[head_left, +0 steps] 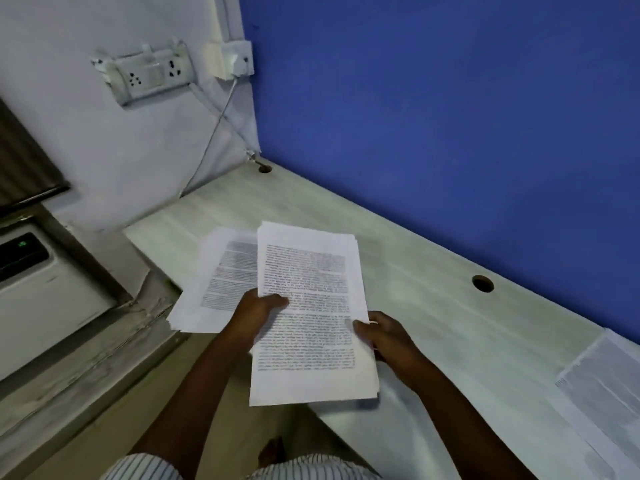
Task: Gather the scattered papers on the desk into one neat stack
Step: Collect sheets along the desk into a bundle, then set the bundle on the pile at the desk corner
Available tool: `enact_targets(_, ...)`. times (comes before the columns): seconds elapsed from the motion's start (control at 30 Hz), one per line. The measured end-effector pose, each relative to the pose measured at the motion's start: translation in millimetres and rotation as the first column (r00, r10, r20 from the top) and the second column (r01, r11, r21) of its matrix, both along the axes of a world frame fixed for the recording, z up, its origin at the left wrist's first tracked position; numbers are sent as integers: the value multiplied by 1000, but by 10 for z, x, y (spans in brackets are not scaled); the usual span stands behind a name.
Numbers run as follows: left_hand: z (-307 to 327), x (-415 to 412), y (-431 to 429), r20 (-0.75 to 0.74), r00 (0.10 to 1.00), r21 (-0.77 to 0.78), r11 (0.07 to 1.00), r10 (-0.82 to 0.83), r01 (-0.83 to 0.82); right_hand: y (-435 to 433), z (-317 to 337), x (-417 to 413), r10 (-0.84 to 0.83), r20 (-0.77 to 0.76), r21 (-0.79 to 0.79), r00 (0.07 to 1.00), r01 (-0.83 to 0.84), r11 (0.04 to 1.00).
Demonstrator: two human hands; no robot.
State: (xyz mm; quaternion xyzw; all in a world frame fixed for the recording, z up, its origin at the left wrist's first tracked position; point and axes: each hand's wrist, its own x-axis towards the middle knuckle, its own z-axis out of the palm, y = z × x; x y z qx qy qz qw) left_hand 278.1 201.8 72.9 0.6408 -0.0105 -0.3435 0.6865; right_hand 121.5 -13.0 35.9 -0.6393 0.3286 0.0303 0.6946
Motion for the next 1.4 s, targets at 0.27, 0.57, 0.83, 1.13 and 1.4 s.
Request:
enact_targets(0.27, -293, 712, 744, -39, 996, 117, 990, 79, -74, 821, -221, 1027, 24, -126, -168, 992, -45, 985)
enact_targets(0.57, -246, 1523, 1263, 94, 966, 248, 934, 241, -257, 1324, -290, 1920, 86, -103, -84, 991, -95, 992)
enact_targets(0.83, -434, 1535, 1205, 227, 962, 411, 880, 154, -238, 1202, -441, 1720, 37, -292, 35, 956, -28, 999)
enact_targets(1.13, -592, 1138, 294, 50, 990, 310, 944, -130, 109, 720, -509, 668, -344, -199, 121, 918, 371, 921)
enact_targets(1.4, -686, 262, -818, -24, 851, 273, 815, -525, 510, 470, -509, -585, -733, -187, 95, 654, 755, 649)
